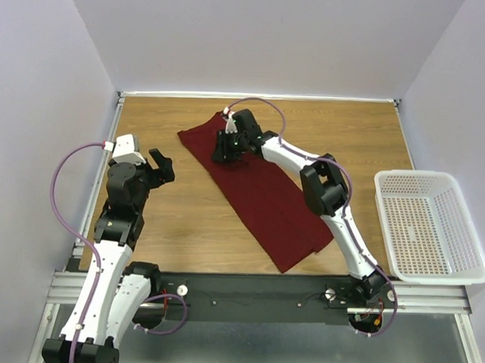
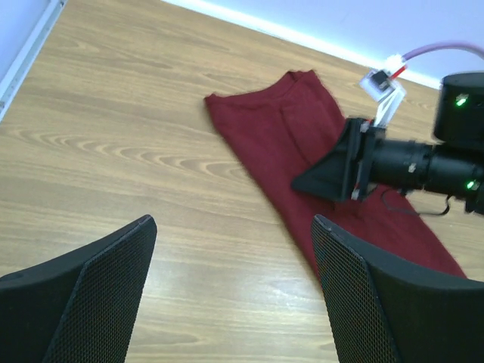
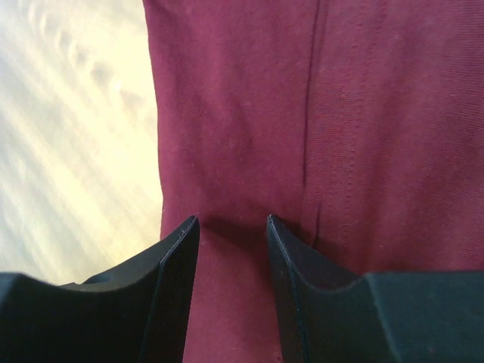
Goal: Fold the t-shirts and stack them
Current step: Fold the tshirt
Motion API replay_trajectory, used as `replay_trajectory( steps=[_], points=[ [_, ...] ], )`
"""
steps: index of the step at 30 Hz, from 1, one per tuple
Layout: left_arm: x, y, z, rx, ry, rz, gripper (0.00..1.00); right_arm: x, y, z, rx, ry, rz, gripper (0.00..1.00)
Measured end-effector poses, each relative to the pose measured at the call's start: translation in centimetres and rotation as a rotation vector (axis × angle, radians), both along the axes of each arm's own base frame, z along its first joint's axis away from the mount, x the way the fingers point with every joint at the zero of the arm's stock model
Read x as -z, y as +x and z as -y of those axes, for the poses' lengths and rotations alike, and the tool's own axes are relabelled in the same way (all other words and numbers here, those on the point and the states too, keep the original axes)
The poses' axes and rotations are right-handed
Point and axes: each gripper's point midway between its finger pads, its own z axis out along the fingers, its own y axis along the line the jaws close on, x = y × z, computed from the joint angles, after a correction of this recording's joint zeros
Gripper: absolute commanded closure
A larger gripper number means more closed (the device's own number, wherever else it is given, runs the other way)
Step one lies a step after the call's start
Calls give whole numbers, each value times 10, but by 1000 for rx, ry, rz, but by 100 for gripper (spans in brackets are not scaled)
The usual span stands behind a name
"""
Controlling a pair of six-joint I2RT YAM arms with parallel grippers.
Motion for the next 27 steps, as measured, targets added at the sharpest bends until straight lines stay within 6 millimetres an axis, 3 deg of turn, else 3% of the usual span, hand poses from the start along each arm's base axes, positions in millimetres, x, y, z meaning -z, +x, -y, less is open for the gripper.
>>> replay_trajectory(
  steps=[5, 10, 14, 16, 18, 22, 27],
  points=[
    [18, 3, 1, 3, 3, -29, 10, 0, 55, 33, 160, 33, 15, 51],
    [16, 5, 11, 70, 16, -5, 10, -2, 128, 99, 381, 60, 38, 50],
    [8, 6, 23, 154, 30, 35, 12, -5, 161, 147, 480, 30, 80, 49],
    [5, 6, 27, 181, 36, 50, 12, -6, 168, 164, 497, 4, 100, 49],
    [4, 6, 29, 195, 41, 59, 12, -8, 163, 171, 489, -23, 104, 49],
    [2, 5, 31, 214, 53, 84, 11, -32, 116, 177, 441, -78, 85, 49],
    [-1, 2, 35, 234, 49, 119, 3, -113, 21, 187, 367, -74, 140, 50]
  ],
)
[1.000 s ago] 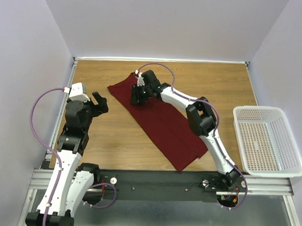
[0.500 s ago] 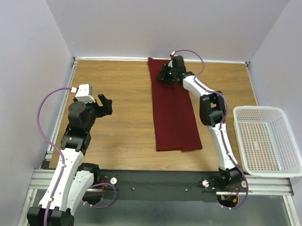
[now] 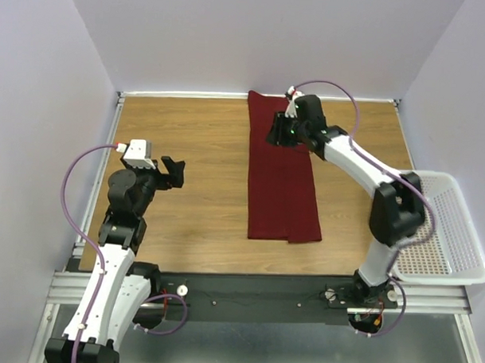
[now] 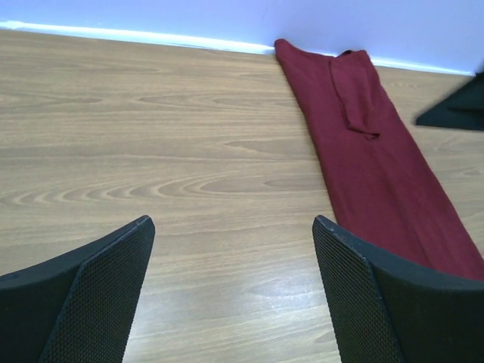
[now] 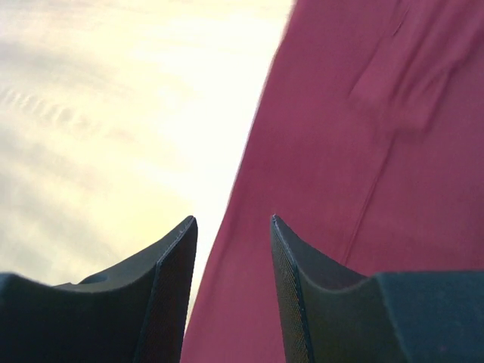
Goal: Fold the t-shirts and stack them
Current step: Fold the tshirt
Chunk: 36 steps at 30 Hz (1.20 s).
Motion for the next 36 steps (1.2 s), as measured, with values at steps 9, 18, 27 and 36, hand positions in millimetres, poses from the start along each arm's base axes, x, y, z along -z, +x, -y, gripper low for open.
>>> replay_trajectory(
  steps=[9, 18, 27, 36],
  points=[
    [-9, -6, 4, 14, -44, 35, 1, 39, -164, -23, -201, -124, -129, 53],
    [-7, -14, 17, 50, -81, 7, 2, 83, -249, 29, -138, -220, -289, 53],
    [23, -20, 39, 91, -156, -177, 2, 81, -254, 9, -178, -218, -305, 53],
    [47, -24, 70, 152, -216, -325, 2, 102, -246, -50, -268, -245, -333, 60]
  ],
)
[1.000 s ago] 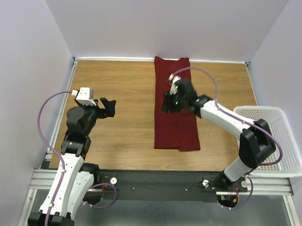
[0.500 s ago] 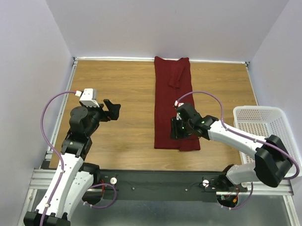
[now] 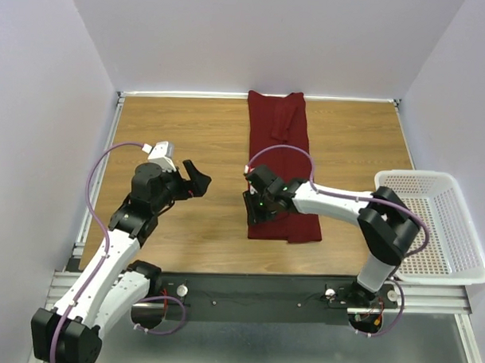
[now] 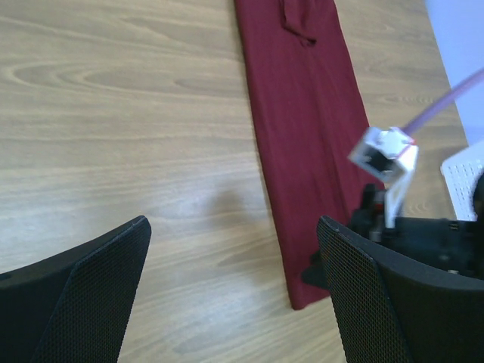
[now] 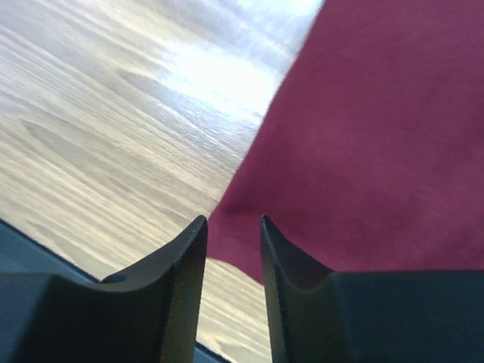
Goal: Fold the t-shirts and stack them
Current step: Fold the tshirt
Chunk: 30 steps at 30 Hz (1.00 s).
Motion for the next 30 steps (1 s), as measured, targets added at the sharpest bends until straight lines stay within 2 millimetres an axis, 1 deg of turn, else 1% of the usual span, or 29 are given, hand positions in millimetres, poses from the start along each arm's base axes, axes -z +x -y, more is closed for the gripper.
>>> replay_trajectory(
  steps=[1, 3, 5, 8, 11, 16, 19, 20, 21, 24, 27, 28, 29, 30],
  points=[
    [2, -1, 2, 6, -1, -8, 2, 7, -3, -3, -10, -12, -17, 61],
    [10, -3, 8, 23, -1, -45, 3, 16, -12, -7, -31, -22, -44, 62],
    [17, -5, 12, 31, 3, -74, 3, 27, -24, -13, -60, -32, -85, 62],
    [25, -7, 15, 41, 10, -105, 3, 27, -31, -24, -83, -14, -101, 63],
    [28, -7, 17, 47, 12, -118, 5, 27, -39, -33, -107, 0, -123, 64],
    [34, -9, 21, 59, 13, -143, 5, 26, -57, -47, -166, 22, -166, 63],
    [38, -13, 24, 70, 18, -164, 5, 25, -70, -48, -196, 13, -188, 56],
    [39, -15, 25, 74, 21, -174, 5, 25, -71, -45, -191, -1, -190, 52],
    [41, -17, 25, 75, 24, -183, 5, 21, -71, -44, -189, -7, -184, 50],
    [40, -20, 25, 75, 36, -204, 5, 7, -60, -31, -138, -55, -116, 50],
    [37, -25, 28, 86, 45, -219, 5, -26, -35, -8, -41, -76, -12, 49],
    [37, -27, 29, 88, 46, -224, 5, -32, -29, 0, -13, -84, 8, 48],
    [39, -30, 31, 96, 49, -234, 5, -41, -20, 11, 30, -87, 27, 48],
    [41, -33, 33, 104, 51, -248, 5, -45, -11, 26, 79, -92, 43, 47]
  ],
)
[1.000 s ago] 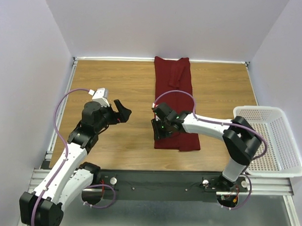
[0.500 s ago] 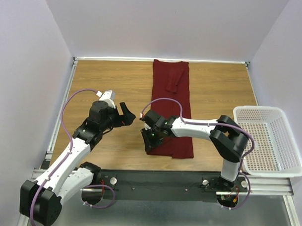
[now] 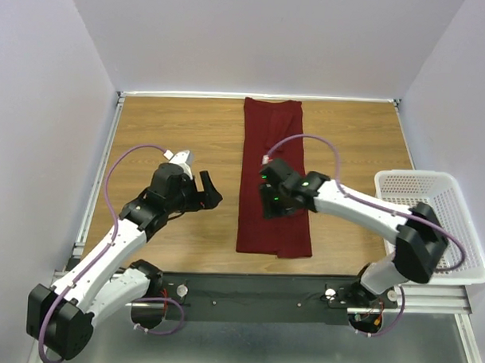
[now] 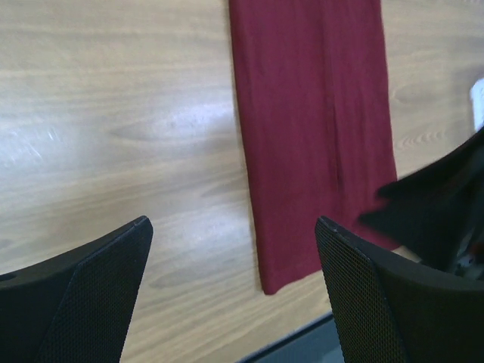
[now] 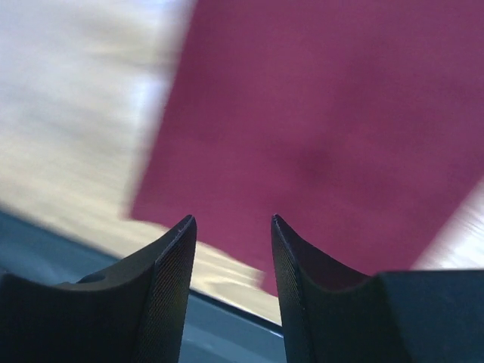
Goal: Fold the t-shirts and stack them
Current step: Fold the tshirt
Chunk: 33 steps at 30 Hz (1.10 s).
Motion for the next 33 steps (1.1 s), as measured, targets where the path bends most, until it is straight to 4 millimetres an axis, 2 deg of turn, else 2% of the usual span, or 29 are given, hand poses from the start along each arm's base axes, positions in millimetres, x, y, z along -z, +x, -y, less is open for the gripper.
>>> replay_trajectory(
  steps=[3, 5, 6, 8, 12, 16, 19, 25, 33],
  points=[
    [12, -10, 9, 35, 17, -54, 5, 0, 10, 53, 149, -37, 2, 47],
    [22, -19, 16, 64, 32, -99, 5, 11, 4, 94, 252, -72, -23, 47],
    [28, -24, 20, 83, 43, -126, 5, 16, -2, 106, 280, -90, -42, 47],
    [37, -33, 26, 108, 60, -168, 5, 27, -17, 127, 328, -118, -82, 47],
    [53, -52, 42, 167, 90, -241, 5, 44, -40, 150, 394, -142, -130, 49],
    [63, -64, 54, 212, 118, -291, 5, 47, -48, 161, 448, -136, -144, 49],
    [69, -67, 62, 230, 138, -322, 6, 48, -47, 162, 474, -117, -148, 49],
    [72, -73, 75, 261, 161, -344, 6, 63, -61, 164, 482, -122, -214, 50],
    [82, -79, 85, 296, 197, -376, 6, 71, -66, 161, 484, -129, -254, 52]
  ],
)
